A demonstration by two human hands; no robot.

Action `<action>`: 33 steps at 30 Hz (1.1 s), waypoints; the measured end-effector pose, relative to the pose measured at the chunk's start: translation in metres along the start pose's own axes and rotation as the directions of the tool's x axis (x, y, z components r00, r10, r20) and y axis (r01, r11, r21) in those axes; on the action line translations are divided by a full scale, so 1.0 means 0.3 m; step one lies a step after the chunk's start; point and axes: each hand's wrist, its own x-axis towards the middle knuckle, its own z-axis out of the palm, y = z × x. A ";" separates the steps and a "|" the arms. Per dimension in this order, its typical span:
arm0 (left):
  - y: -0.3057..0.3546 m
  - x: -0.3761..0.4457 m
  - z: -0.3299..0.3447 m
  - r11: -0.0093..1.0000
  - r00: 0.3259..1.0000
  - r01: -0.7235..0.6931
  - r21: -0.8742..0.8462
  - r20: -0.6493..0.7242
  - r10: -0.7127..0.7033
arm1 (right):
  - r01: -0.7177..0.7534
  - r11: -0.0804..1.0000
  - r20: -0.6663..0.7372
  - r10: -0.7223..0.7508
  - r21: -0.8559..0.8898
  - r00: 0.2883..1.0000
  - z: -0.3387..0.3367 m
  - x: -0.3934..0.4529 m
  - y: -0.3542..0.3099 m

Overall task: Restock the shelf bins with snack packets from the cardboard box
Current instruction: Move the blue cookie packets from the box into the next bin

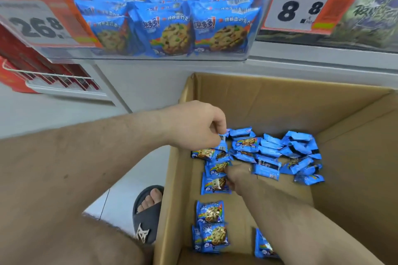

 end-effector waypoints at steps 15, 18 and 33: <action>0.055 -0.011 0.055 0.790 0.958 0.176 -0.587 -0.082 -0.274 | -0.058 0.666 0.490 -0.483 0.744 0.726 -0.288 -0.569 -0.197; 0.053 -0.022 0.040 0.715 0.955 0.114 -0.690 -0.122 -0.271 | -0.070 0.659 0.563 -0.576 0.749 0.592 -0.285 -0.549 -0.220; -0.025 -0.008 -0.019 0.837 0.981 0.026 -0.546 -0.147 -0.126 | 0.497 0.108 0.366 -0.548 -0.861 0.752 -0.004 -0.071 0.104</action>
